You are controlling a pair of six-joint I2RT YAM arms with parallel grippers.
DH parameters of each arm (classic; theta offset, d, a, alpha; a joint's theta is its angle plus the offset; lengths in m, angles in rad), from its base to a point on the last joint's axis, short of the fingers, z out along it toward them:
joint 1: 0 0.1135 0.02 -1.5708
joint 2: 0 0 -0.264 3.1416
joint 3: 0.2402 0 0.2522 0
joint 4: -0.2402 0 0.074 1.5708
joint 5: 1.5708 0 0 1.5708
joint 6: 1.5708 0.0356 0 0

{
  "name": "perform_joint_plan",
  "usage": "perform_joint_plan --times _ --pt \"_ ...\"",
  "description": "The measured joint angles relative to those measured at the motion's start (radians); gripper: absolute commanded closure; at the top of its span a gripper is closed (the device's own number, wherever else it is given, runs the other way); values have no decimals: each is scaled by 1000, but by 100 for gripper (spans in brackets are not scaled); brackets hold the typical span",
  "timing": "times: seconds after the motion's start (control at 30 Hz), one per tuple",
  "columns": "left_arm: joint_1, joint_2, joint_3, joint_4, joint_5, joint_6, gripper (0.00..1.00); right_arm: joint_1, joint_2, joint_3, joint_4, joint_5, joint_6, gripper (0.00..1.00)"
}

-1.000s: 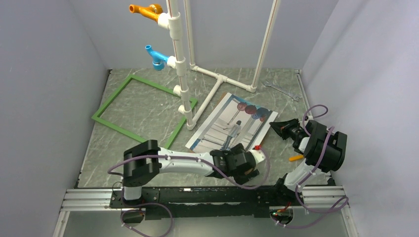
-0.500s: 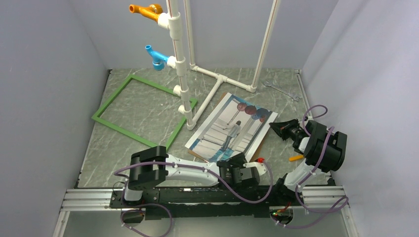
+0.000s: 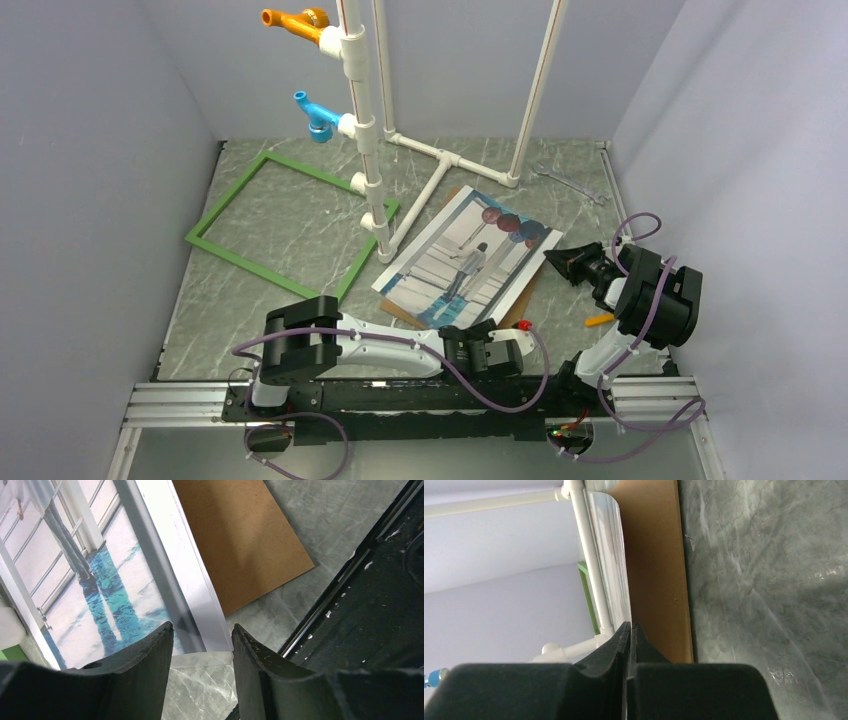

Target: Take the photo out of the frame

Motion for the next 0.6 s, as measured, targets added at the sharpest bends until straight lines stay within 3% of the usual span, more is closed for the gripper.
perform_joint_plan --times 0.2,0.37,0.6 --pt "1 0 0 -6 -8 0 51 0 0 0 -11 -2 -19 76" --pt "13 -1 0 -6 -8 -2 53 0 0 0 -12 -3 -30 71" --pt "38 -22 -7 -3 -7 -17 53 0 -1 1 -50 1 -58 53"
